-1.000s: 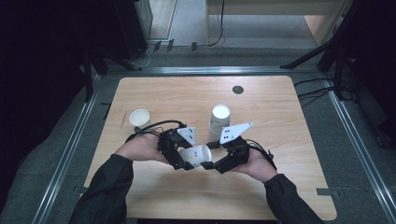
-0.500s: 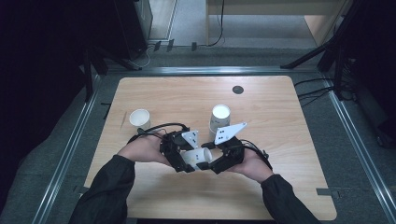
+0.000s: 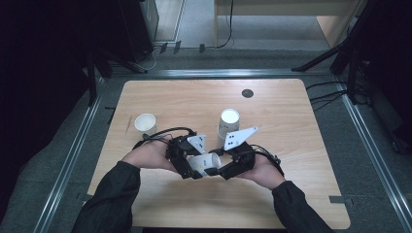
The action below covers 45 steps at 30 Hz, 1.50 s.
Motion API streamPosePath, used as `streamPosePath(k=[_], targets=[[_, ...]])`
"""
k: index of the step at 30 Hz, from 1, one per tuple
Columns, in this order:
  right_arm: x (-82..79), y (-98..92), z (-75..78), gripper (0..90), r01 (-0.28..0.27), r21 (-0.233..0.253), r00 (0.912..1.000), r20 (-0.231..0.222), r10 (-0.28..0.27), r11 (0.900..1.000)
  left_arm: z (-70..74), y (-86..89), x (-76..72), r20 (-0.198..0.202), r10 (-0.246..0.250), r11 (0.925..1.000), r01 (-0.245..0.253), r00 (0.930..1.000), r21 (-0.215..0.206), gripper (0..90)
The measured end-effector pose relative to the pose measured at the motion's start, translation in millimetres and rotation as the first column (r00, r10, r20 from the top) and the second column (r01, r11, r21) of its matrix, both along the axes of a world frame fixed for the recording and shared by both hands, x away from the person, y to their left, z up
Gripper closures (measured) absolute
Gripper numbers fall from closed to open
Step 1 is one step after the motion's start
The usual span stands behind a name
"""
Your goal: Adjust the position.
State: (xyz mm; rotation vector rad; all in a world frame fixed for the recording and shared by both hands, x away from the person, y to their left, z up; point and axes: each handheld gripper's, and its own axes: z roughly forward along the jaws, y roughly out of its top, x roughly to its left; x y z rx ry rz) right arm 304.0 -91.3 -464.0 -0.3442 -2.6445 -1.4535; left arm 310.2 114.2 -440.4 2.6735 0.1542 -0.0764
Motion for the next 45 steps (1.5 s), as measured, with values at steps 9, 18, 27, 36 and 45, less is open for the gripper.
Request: streamPosePath(k=[9,18,27,36,45], targets=[[3.4,-10.8,6.5,35.0,0.019,0.024,0.9998,0.006,-0.02,1.0,2.3,9.6,4.6,-0.018,0.052,0.9955,-0.053,0.9985,-0.079,9.2],[5.7,-22.2,12.9,35.0,0.041,0.051,0.9991,0.008,-0.041,0.998,6.2,23.5,7.8,-0.033,0.105,0.9786,-0.109,0.9939,-0.174,9.0],[8.0,-35.5,20.1,34.9,0.061,0.091,0.9981,0.003,-0.062,0.994,8.7,39.6,7.2,-0.033,0.144,0.9406,-0.147,0.9891,-0.306,7.8],[7.4,-42.1,24.3,34.9,0.06,0.114,0.998,0.013,-0.062,0.992,-0.2,44.9,2.0,-0.069,0.157,0.9166,-0.172,0.9851,-0.361,7.9],[6.3,-42.3,26.5,35.0,0.042,0.142,0.9991,-0.002,-0.042,0.989,-6.5,39.1,-8.7,-0.111,0.166,0.8959,-0.197,0.9799,-0.398,7.9]])
